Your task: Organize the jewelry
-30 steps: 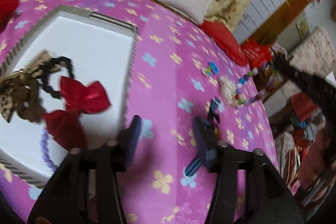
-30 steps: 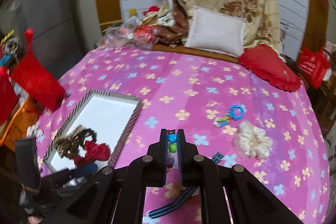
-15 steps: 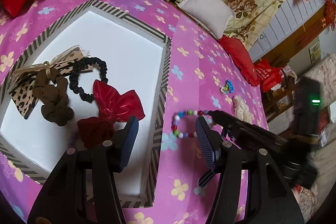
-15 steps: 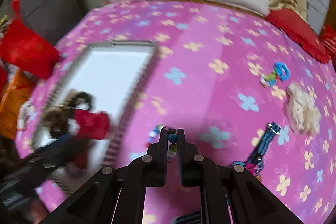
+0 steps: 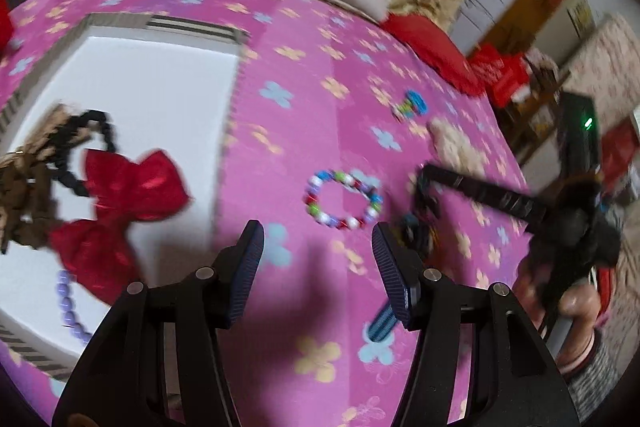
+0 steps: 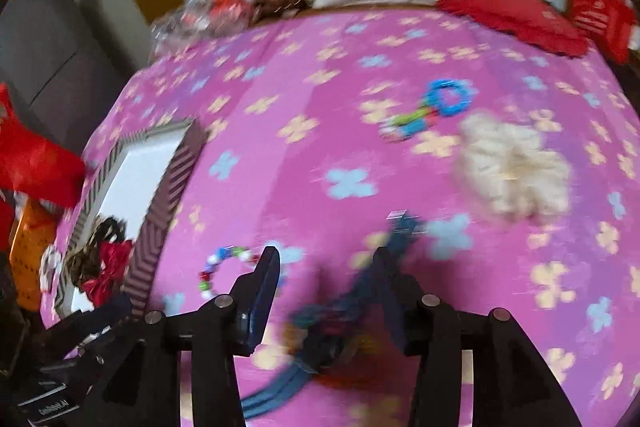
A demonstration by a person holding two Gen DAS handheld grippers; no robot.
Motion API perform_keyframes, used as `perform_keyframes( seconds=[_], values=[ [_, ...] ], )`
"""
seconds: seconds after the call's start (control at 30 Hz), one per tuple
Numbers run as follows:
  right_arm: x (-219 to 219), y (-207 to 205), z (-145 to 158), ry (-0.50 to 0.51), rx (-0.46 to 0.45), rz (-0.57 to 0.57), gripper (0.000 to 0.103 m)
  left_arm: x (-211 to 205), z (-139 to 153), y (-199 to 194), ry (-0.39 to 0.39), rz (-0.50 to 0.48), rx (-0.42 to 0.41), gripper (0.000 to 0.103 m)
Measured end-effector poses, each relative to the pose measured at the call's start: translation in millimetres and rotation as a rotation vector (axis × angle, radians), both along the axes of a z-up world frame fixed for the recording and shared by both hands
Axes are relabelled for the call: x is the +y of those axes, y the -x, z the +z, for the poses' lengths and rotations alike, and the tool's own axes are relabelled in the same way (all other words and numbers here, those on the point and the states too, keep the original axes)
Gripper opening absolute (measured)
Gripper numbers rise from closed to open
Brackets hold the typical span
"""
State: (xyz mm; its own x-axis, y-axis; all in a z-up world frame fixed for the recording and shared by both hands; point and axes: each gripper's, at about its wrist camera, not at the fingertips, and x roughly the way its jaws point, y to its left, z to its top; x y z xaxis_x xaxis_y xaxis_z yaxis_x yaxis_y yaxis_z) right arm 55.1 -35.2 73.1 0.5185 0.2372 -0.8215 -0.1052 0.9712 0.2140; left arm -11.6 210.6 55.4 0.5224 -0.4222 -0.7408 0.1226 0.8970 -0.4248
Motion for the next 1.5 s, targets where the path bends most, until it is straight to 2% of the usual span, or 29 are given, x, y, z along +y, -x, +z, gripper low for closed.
perform_keyframes(
  seconds=[0.1,0.23,0.37,0.47,0.67,0.83,0.93,1.0,1.03,1.07,1.1,1.17,1.27,1.37,1.5],
  values=[
    [-30,1,-5,0.010,0.006,-0.034,0.046,-18,-3,-2,-0.040,-0.023,-0.010,0.056],
    [-64,-4,-12,0.008,0.022,-0.076,0.046,-33,-14,-21,-0.085,-0.009,0.040,0.056],
    [-71,-24,-5,0.034,0.005,-0.066,0.046,-44,-25,-46,-0.137,-0.006,0.076,0.055],
    [-62,-51,0,0.080,0.004,-0.040,0.046,-47,-30,-62,-0.177,-0.007,0.080,0.054],
    [-53,-127,-6,0.177,0.034,-0.056,0.046,-42,-37,-68,-0.142,-0.040,0.082,0.047],
    [-62,-176,-20,0.161,0.088,-0.117,0.046,-50,-37,-73,-0.149,-0.090,0.069,0.047],
    [-63,-195,-28,0.161,0.108,-0.144,0.044,-59,-37,-70,-0.189,-0.123,0.038,0.047],
    [-62,-204,-33,0.171,0.117,-0.152,0.038,-69,-38,-67,-0.238,-0.150,0.006,0.046],
    [-61,-207,-36,0.174,0.122,-0.156,0.036,-70,-38,-66,-0.246,-0.157,-0.001,0.040],
    [-60,-210,-39,0.186,0.131,-0.157,0.032,-73,-39,-65,-0.251,-0.167,-0.007,0.017],
    [-60,-212,-42,0.197,0.135,-0.156,0.028,-76,-40,-65,-0.263,-0.174,0.000,0.008],
    [-61,-213,-46,0.214,0.144,-0.159,0.018,-76,-41,-65,-0.258,-0.175,-0.002,0.008],
    [-65,-206,-40,0.204,0.126,-0.182,0.013,-70,-41,-67,-0.196,-0.176,0.028,0.008],
    [-69,-195,-21,0.191,0.089,-0.191,0.012,-60,-34,-67,-0.126,-0.159,0.038,0.008],
    [-67,-174,22,0.179,0.018,-0.176,0.012,-36,-2,-58,-0.022,-0.125,-0.013,0.008]
  ],
)
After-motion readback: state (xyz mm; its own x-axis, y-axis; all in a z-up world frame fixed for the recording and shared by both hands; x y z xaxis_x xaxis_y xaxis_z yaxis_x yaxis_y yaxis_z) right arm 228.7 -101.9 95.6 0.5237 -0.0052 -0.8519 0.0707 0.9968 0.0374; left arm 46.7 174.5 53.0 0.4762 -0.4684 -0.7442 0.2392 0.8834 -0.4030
